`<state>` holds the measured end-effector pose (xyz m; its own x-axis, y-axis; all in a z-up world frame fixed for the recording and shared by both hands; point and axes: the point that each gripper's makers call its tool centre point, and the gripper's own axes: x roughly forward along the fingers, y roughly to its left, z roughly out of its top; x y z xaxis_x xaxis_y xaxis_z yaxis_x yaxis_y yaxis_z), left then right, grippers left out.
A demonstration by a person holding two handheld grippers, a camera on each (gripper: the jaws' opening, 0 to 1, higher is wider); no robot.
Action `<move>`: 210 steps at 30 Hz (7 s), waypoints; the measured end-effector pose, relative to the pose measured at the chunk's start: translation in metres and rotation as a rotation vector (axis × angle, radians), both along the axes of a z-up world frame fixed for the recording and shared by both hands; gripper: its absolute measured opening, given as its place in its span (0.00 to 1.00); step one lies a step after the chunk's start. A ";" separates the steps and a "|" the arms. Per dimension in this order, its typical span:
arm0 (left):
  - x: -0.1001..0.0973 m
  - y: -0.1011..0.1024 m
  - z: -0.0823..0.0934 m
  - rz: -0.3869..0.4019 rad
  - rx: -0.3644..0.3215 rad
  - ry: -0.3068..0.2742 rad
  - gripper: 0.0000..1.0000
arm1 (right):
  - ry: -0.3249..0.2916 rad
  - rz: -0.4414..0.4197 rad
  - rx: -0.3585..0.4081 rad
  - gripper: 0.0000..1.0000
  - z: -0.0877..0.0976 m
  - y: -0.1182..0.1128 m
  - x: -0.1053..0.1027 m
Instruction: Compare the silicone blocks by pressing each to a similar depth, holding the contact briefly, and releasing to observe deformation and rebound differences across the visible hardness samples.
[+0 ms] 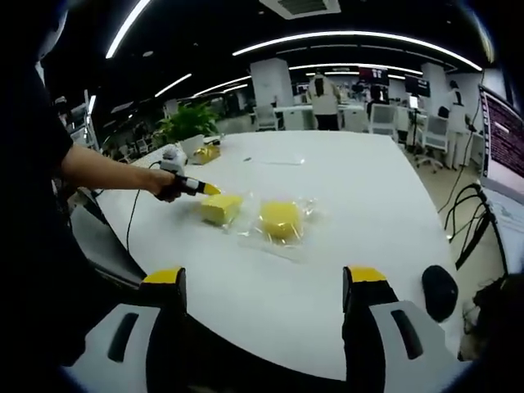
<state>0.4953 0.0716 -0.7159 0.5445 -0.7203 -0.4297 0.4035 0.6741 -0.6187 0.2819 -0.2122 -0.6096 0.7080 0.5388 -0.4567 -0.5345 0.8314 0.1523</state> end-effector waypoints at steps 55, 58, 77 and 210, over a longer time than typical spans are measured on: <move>-0.184 0.026 0.141 -0.146 0.423 -0.506 0.99 | -0.114 0.136 -0.139 0.92 -0.005 0.008 0.033; -0.197 0.022 0.139 -0.164 0.381 -0.477 0.99 | -0.081 0.128 -0.118 0.93 -0.009 0.007 0.034; -0.212 0.025 0.116 -0.200 0.397 -0.395 0.99 | -0.024 0.211 -0.205 0.90 -0.026 0.014 0.033; -0.059 -0.139 0.218 -0.133 -0.237 -0.358 0.00 | -0.040 0.192 -0.175 0.65 -0.022 0.007 0.003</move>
<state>0.4363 -0.0674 -0.4975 0.5246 -0.8501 -0.0459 0.6943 0.4584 -0.5548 0.2844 -0.2052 -0.6315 0.6195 0.5805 -0.5285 -0.6877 0.7259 -0.0088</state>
